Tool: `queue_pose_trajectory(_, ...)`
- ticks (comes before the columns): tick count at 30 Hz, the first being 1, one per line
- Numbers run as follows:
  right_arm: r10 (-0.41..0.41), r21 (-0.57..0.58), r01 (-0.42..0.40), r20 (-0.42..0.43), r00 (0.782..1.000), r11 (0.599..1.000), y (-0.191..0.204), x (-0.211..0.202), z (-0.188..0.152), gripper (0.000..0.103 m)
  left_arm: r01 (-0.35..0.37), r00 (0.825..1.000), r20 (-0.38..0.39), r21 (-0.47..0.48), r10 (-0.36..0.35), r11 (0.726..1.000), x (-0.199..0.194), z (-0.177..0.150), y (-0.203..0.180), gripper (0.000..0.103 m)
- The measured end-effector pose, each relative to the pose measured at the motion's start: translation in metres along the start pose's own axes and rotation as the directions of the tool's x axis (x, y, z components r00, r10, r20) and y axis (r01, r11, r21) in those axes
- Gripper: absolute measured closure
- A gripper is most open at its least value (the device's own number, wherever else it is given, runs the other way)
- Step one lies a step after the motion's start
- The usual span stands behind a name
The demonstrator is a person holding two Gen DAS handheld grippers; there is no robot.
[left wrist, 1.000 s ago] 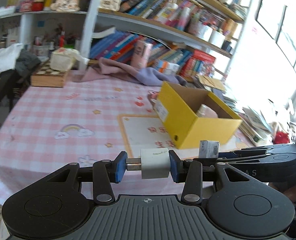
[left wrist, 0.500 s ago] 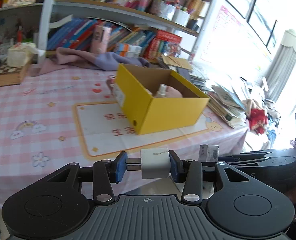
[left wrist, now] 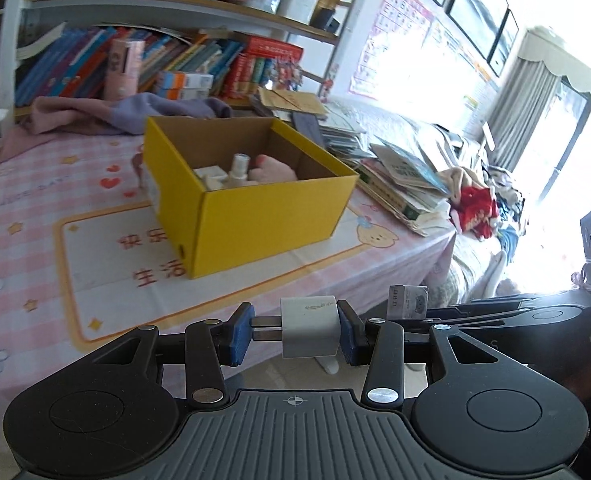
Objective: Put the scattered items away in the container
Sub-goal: 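Carry the charger cube with the left tool while the right tool carries the medicine box to the box, then lower both held items into the yellow box and open both tools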
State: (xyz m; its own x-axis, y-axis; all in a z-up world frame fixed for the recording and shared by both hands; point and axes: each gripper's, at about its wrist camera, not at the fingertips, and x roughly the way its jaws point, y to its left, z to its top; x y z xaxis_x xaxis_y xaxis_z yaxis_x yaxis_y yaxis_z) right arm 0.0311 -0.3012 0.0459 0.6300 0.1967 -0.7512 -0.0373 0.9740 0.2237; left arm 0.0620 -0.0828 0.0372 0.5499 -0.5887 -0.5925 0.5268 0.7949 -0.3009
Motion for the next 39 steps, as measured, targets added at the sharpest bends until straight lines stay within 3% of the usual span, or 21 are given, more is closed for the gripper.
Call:
queue_pose_trajectory(7, 0.012, 0.035, -0.012, 0.027, 1.000, 0.999, -0.035, 0.011, 0.027, 0.071, 0.001, 1.000, 0.029, 0.070, -0.003, 0.998, 0.028, 0.029, -0.018, 0.061)
queue_pose_trajectory(13, 0.055, 0.010, -0.056, 0.072, 0.996, 0.998, -0.059, 0.027, 0.072, 0.071, -0.036, 0.995, 0.099, 0.103, 0.026, 0.994, 0.052, 0.070, -0.026, 0.061)
queue_pose_trajectory(18, 0.107, -0.051, -0.102, 0.114, 0.988, 0.993, -0.072, 0.044, 0.118, 0.071, -0.106, 0.985, 0.148, 0.099, 0.090, 0.989, 0.073, 0.103, -0.025, 0.061)
queue_pose_trajectory(24, 0.173, -0.136, -0.158, 0.103, 0.980, 0.978, -0.081, 0.078, 0.167, 0.071, -0.218, 0.963, 0.175, 0.064, 0.204, 0.974, 0.100, 0.134, -0.014, 0.061)
queue_pose_trajectory(31, 0.219, -0.281, -0.189, 0.077, 0.973, 0.941, -0.075, 0.136, 0.214, 0.071, -0.313, 0.944, 0.129, 0.051, 0.304, 0.948, 0.146, 0.167, 0.008, 0.061)
queue_pose_trajectory(39, 0.226, -0.365, -0.214, -0.009, 0.974, 0.906, -0.059, 0.200, 0.244, 0.071, -0.385, 0.923, -0.004, 0.014, 0.386, 0.923, 0.198, 0.181, 0.046, 0.061)
